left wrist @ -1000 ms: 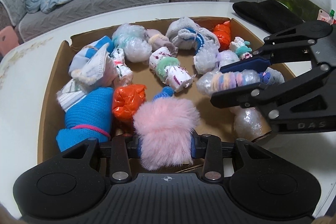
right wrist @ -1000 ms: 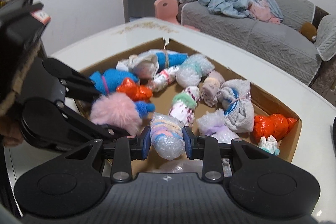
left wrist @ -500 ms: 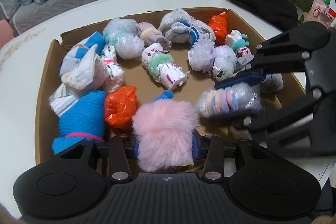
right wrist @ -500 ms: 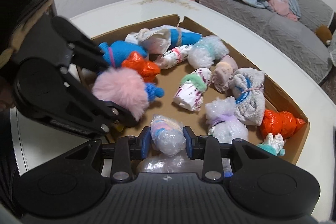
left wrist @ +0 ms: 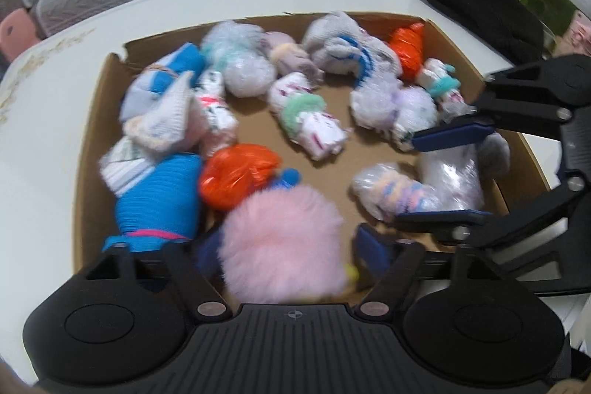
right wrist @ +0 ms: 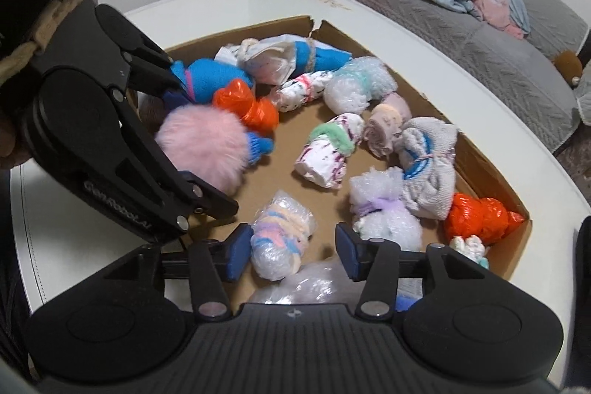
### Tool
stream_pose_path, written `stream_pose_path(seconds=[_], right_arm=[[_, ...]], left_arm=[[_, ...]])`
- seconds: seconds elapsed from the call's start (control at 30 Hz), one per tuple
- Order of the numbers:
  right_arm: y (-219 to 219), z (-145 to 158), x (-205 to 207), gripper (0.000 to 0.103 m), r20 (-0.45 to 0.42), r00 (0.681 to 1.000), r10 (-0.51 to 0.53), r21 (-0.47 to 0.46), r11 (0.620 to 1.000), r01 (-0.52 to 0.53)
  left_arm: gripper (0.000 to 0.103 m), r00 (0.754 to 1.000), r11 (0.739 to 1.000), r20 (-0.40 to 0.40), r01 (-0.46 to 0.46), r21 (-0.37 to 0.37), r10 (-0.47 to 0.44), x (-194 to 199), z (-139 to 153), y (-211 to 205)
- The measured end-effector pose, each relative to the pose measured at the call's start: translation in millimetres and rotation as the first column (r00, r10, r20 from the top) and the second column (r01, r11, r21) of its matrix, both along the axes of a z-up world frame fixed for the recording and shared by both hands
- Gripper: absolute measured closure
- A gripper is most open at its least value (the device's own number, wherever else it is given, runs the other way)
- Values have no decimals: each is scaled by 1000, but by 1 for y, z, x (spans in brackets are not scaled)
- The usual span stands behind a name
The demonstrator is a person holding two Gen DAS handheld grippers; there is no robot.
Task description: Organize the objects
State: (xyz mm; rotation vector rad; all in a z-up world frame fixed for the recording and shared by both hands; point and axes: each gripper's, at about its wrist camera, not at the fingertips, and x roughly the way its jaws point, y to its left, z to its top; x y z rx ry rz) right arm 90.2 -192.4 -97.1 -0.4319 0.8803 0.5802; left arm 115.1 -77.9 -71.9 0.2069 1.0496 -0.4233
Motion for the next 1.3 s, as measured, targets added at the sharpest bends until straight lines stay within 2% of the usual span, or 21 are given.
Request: stream_pose_path(seconds=[0.1,0.2,0.53,0.6,0.67,0.77,0.83,0.9,1.0,1.03,1.17,1.3], right_arm=[[-2,3,3,44,-8,1000,-21,1,1000,21],[1,5,4,39,-6,999,-34,2,999,34],[-2,17,0,10,-6,992,-127,45,991,128],[-5,21,-2,6,-10,986,-167,61,984,168],[-8,23,-5,3,-13,977,-215,72,974,215],[-10,27,-12,1,-10,960,-281,94,955,281],[-14,27,-18,1,-21,948,-317,125,940,317],[-18,28,-25,1,-23,937,-349,161,924,348],[-22,27,-32,1,-29,921,-390,204,899,387],[-22,27,-33,1,-36,917,-397,216,893,395],[-22,28,-36,1,-33,904,-426,239,875,422],[-22,27,-37,1,-50,888,-456,257,854,453]], left_arm=[[6,998,996,-39,-50,-76,47,4,7,7],[1,997,993,-28,-77,-93,74,1,13,6],[1,975,967,-62,-219,-126,213,-3,21,14],[1,973,968,-26,-232,-99,230,-7,26,12],[1,972,971,43,-227,-69,230,-16,31,10],[1,962,968,120,-237,-82,246,-28,39,11],[1,944,962,189,-257,-93,271,-36,46,14],[1,921,955,254,-287,-68,295,-43,49,17],[0,866,937,384,-348,2,321,-52,53,14],[0,854,933,406,-359,11,324,-54,54,14],[0,869,944,388,-331,-8,308,-56,53,17],[1,873,946,384,-324,-5,301,-59,53,16]])
